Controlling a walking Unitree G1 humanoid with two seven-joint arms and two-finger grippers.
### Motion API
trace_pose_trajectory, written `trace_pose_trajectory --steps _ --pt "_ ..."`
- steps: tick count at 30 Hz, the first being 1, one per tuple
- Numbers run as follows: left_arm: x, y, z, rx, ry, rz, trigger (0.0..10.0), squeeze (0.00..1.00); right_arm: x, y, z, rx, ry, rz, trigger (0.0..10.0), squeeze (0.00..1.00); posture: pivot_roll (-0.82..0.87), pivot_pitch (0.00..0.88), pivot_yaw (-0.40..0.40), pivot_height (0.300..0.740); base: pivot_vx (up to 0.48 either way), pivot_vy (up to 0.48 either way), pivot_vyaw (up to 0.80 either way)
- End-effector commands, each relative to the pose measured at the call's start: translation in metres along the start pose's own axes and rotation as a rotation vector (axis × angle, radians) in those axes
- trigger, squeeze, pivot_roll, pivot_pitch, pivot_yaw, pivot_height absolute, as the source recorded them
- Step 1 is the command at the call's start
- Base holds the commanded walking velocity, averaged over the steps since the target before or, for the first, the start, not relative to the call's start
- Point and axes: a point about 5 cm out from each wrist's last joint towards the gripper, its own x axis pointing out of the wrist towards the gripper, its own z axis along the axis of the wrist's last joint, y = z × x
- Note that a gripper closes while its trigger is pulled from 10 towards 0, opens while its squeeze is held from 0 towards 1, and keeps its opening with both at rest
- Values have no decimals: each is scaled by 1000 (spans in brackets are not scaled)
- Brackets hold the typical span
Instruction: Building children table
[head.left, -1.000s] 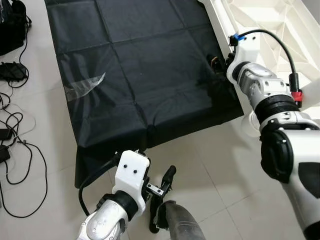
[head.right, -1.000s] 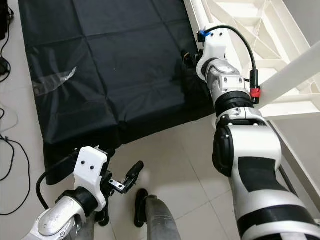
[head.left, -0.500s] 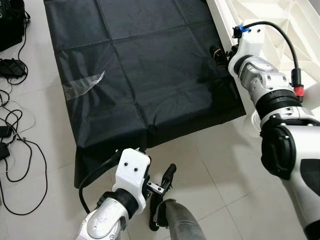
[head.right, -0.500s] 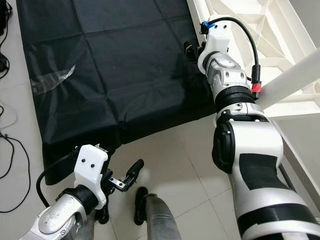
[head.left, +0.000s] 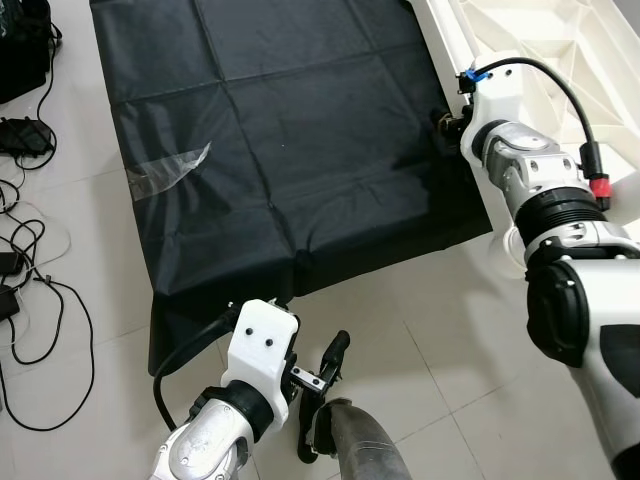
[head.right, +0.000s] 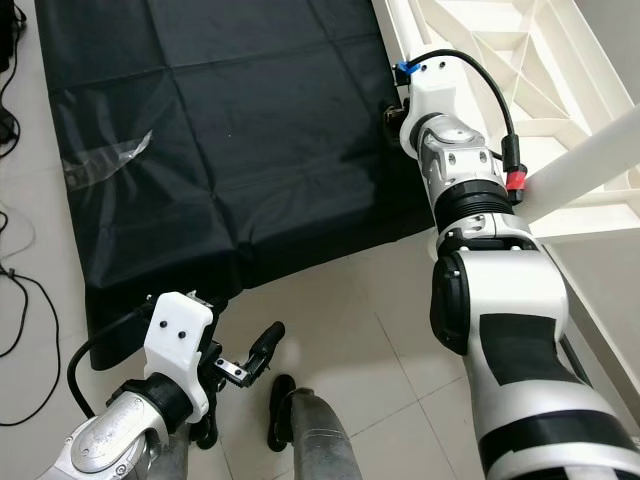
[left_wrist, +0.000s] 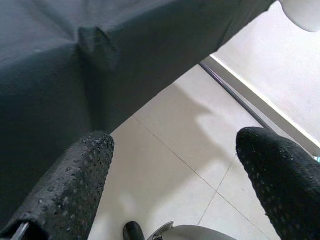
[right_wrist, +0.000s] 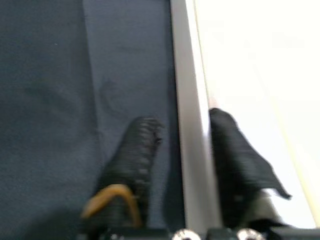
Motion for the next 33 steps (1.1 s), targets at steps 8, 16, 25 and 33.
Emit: trace_pose_trajectory --steps 8,16,25,33 --pt "-4 -3 -4 -6 32 -15 10000 0 0 5 -37 13 121 62 0 0 129 426 -142 740 0 0 0" --pt "-3 -3 -5 -5 33 -17 10000 0 0 6 -31 6 83 97 0 0 130 420 -139 740 0 0 0" --pt "-3 -3 -5 0 33 -18 10000 0 -8 55 -10 -72 -88 706 0 0 133 395 -141 740 0 0 0" --pt "-2 -3 -5 3 29 -18 10000 0 -21 60 -18 -175 -123 947 0 0 130 384 -139 740 0 0 0"
